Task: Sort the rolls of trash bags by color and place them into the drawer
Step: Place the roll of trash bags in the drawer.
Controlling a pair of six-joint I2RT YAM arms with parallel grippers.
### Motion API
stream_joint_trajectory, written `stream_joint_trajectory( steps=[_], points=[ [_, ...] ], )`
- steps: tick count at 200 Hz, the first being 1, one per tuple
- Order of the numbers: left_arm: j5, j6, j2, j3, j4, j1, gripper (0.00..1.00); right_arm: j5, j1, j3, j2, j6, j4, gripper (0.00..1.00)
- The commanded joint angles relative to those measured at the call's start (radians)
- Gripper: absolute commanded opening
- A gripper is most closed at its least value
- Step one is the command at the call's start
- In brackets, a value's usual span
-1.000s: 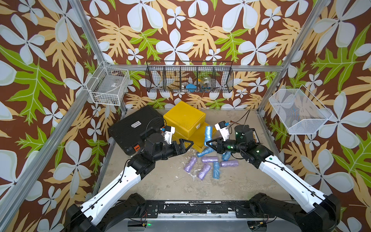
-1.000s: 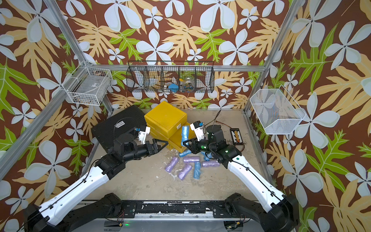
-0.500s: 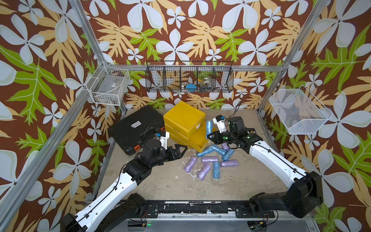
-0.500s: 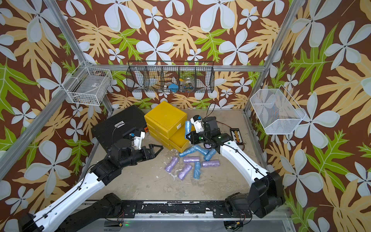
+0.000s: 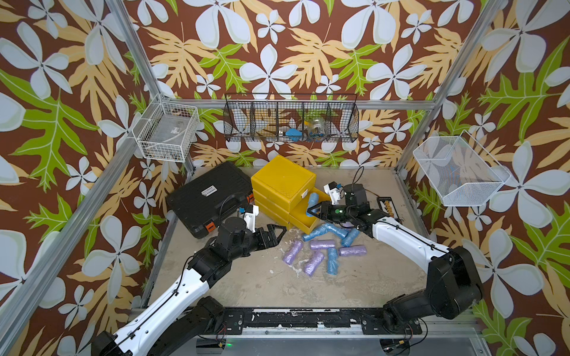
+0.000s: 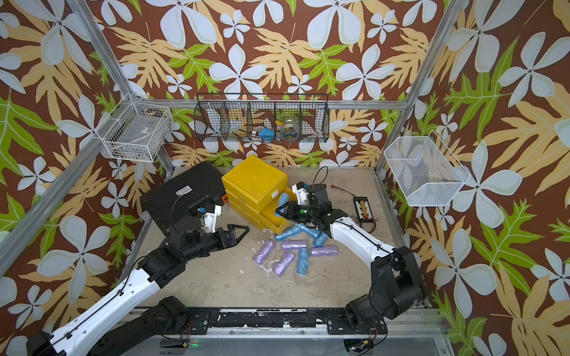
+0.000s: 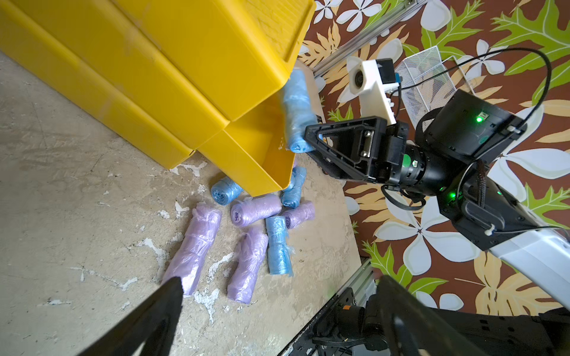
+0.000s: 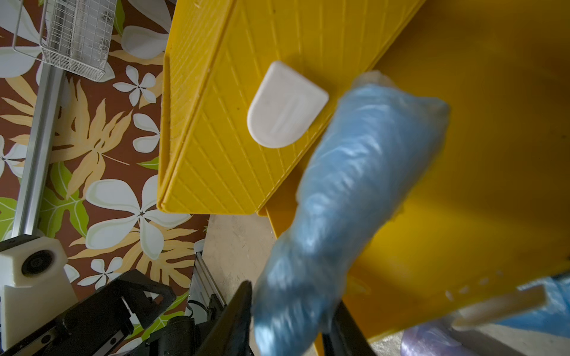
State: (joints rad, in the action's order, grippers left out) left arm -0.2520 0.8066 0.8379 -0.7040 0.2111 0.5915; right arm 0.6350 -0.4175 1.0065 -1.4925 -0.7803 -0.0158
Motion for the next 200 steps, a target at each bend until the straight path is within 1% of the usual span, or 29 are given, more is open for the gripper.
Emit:
stream_joint_trajectory(
  steps=[1,16,38,56,89,98,129,156,176,200],
  points=[
    [-0.012,-0.01,0.0,0.003,-0.024,-0.001,1.0,0.015,0.0,0.014,-0.003,-0.014,0.034,0.46],
    [-0.016,-0.01,0.004,0.003,-0.025,-0.001,1.0,0.016,-0.001,0.02,0.0,-0.001,0.02,0.48],
    [-0.023,-0.009,0.007,0.003,-0.032,-0.001,1.0,0.021,-0.001,0.029,0.016,0.024,0.004,0.47],
    [-0.029,-0.01,0.009,0.003,-0.035,-0.001,1.0,0.021,0.0,0.043,0.041,0.073,-0.035,0.46],
    [-0.037,-0.015,0.013,0.007,-0.038,-0.001,0.98,-0.04,0.0,0.045,0.134,0.214,-0.176,0.47],
    [-0.043,-0.015,0.016,0.013,-0.046,-0.001,0.98,-0.087,0.001,0.032,0.166,0.245,-0.211,0.48],
    [-0.071,-0.005,0.039,0.049,-0.102,-0.001,0.96,-0.167,0.002,-0.068,0.295,0.311,-0.297,0.52],
    [-0.085,0.005,0.053,0.085,-0.151,-0.001,0.94,-0.218,0.002,-0.187,0.397,0.322,-0.333,0.54],
    [-0.093,0.015,0.059,0.102,-0.179,-0.001,0.94,-0.237,0.001,-0.273,0.438,0.322,-0.343,0.56],
    [-0.098,0.022,0.061,0.116,-0.193,-0.002,0.93,-0.236,0.001,-0.37,0.454,0.313,-0.333,0.57]
  ],
)
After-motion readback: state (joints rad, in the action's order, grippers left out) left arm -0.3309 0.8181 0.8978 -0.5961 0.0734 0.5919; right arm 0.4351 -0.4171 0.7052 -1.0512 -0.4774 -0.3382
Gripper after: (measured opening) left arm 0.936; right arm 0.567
